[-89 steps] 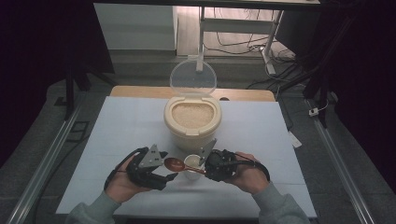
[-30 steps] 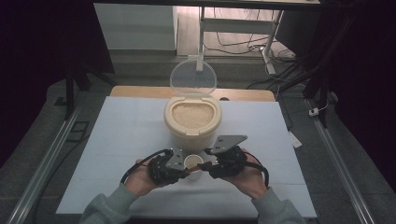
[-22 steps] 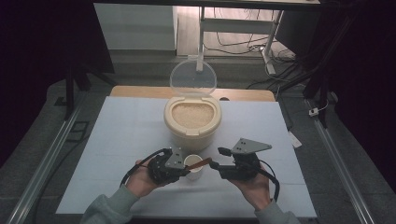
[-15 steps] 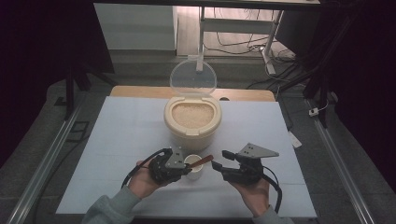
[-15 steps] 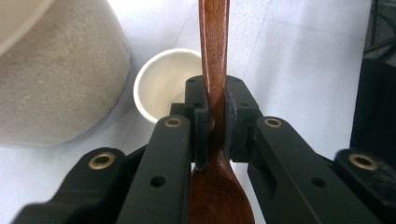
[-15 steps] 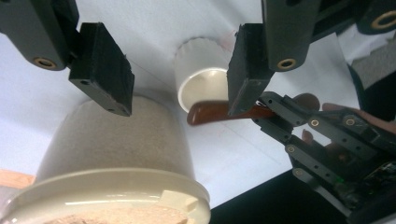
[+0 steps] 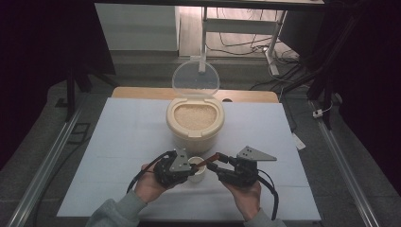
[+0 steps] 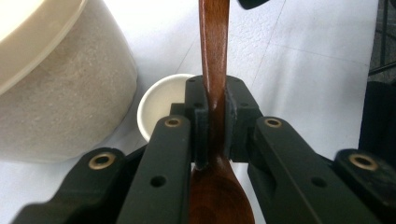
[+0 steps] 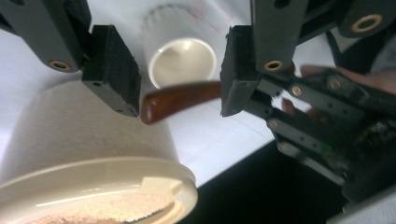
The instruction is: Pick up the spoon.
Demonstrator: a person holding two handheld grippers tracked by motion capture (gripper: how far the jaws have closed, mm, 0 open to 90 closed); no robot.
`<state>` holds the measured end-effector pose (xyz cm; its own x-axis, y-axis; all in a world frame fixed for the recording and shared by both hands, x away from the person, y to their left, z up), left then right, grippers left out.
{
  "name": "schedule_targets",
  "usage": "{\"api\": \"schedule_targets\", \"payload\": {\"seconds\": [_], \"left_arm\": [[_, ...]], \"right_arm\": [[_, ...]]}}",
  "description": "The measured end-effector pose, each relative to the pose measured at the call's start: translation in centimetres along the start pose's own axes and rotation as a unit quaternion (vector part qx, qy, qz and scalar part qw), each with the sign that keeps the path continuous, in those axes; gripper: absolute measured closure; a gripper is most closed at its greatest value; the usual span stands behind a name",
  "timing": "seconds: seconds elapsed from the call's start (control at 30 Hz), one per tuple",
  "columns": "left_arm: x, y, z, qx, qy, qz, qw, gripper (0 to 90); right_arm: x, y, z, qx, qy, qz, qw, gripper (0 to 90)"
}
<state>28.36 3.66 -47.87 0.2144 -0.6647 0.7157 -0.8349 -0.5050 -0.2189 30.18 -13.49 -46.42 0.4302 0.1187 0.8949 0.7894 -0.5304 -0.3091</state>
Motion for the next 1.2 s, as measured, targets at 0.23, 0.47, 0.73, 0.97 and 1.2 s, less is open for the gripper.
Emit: {"api": "schedule_targets", "payload": {"seconds": [0.23, 0.47, 0.73, 0.97, 1.2], "left_arm": [[0.0, -0.2, -0.3, 0.005, 0.006, -0.003, 1.0, 80.5], [-0.2, -0.3, -0.3, 0.009, 0.001, 0.001, 1.0, 80.5], [-0.4, -0.4, -0.7, 0.01, 0.003, 0.004, 0.9999, 80.5], [-0.5, -0.6, -1.2, 0.006, 0.018, -0.015, 0.9997, 78.9], [-2.0, -1.7, -2.8, 0.007, 0.057, -0.09, 0.9942, 50.6]], "right_arm": [[0.4, 0.0, 0.4, 0.014, 0.03, 0.036, 0.9988, 65.7], [0.6, 0.2, 0.5, 0.052, 0.05, 0.065, 0.9953, 75.2], [1.0, -0.4, 0.7, 0.096, 0.067, 0.073, 0.9904, 82.8], [1.2, -0.6, 0.9, 0.108, 0.074, 0.073, 0.9887, 83.1], [1.5, -0.4, 0.5, 0.108, 0.082, 0.066, 0.9886, 83.1]]}}
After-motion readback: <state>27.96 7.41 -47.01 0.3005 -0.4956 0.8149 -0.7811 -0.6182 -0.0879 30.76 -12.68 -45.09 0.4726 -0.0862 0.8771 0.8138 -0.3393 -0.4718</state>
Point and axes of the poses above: each handheld gripper's, and its own axes: z roughly forward along the jaws, x roughly out of its top, y roughly to its right, the point moved 5 cm from there along z, roughly forward along the jaws, and after that the axes turned 6 degrees about x, right-handed, at the moved point
